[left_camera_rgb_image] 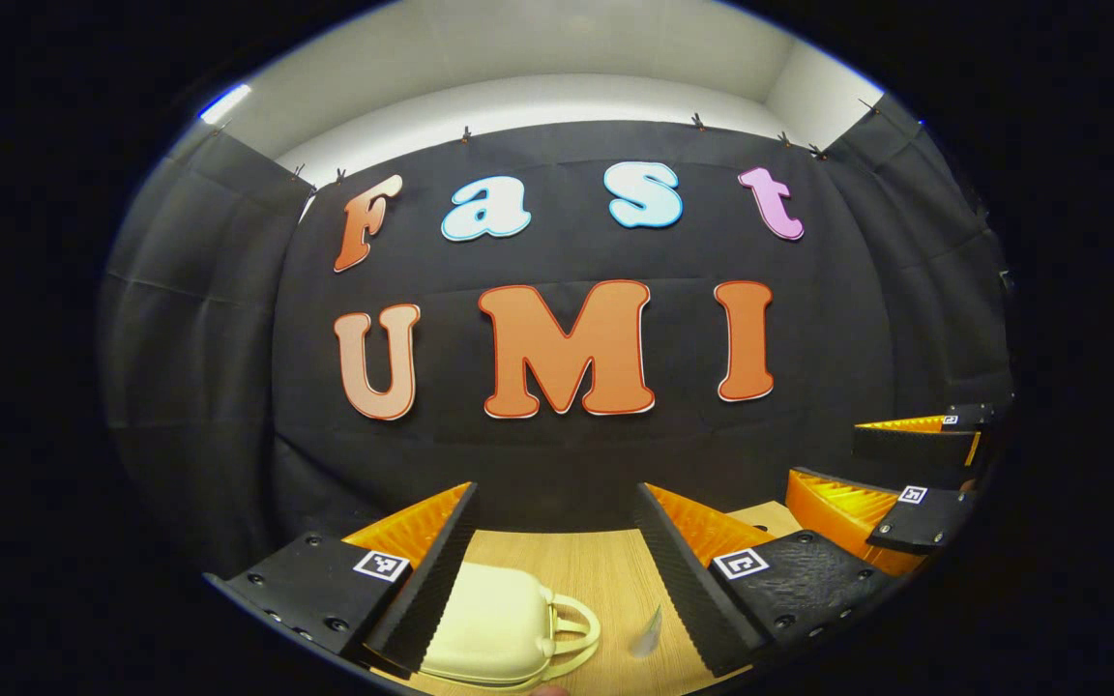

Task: First open the suitcase, pack the skin care products into it, and then close the suitcase.

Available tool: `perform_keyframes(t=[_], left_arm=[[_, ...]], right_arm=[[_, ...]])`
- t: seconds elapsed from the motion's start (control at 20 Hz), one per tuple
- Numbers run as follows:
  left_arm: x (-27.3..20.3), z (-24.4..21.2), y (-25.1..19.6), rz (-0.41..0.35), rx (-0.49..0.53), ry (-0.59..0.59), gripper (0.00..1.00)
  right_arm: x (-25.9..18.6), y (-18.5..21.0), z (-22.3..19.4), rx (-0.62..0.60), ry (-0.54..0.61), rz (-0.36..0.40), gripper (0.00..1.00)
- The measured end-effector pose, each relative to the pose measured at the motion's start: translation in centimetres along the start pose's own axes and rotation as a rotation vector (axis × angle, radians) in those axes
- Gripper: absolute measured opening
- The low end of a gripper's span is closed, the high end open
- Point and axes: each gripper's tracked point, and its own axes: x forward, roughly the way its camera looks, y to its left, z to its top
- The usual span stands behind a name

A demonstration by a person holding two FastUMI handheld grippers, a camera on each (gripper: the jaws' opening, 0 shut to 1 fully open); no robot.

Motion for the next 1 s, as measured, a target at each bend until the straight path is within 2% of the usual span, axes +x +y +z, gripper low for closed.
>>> perform_keyframes(t=[0.15,0.2,0.3,0.4,0.6,0.8,0.95,1.0], left_arm=[[1.8,0.6,-0.6,-0.028,-0.032,0.003,0.98],[2.3,1.6,-0.7,-0.04,-0.04,-0.02,1.0],[3.0,2.8,-0.8,-0.057,-0.037,-0.044,0.98],[3.0,1.4,-0.7,-0.067,-0.03,-0.026,0.98],[3.1,-2.7,-0.9,-0.099,0.075,0.045,0.98],[3.9,-11.2,-0.6,-0.149,0.272,0.185,0.98],[4.1,-15.9,-1.2,-0.19,0.318,0.273,0.96],[4.1,-17.0,-1.0,-0.197,0.341,0.293,1.0]], right_arm=[[1.1,-1.0,-0.4,0.013,0.068,-0.027,0.95],[1.3,-1.2,0.1,0.025,0.067,-0.027,0.95],[1.7,-1.8,1.0,0.023,0.028,-0.047,0.95],[1.3,-2.5,0.1,-0.004,0.034,-0.065,0.95],[0.7,-2.6,-1.8,-0.004,0.08,-0.074,0.95],[0.4,-3.7,-3.1,-0.034,0.105,-0.104,0.95],[0.9,-4.5,-3.6,-0.03,0.119,-0.126,0.95],[1.0,-4.8,-3.6,-0.028,0.116,-0.132,0.95]])
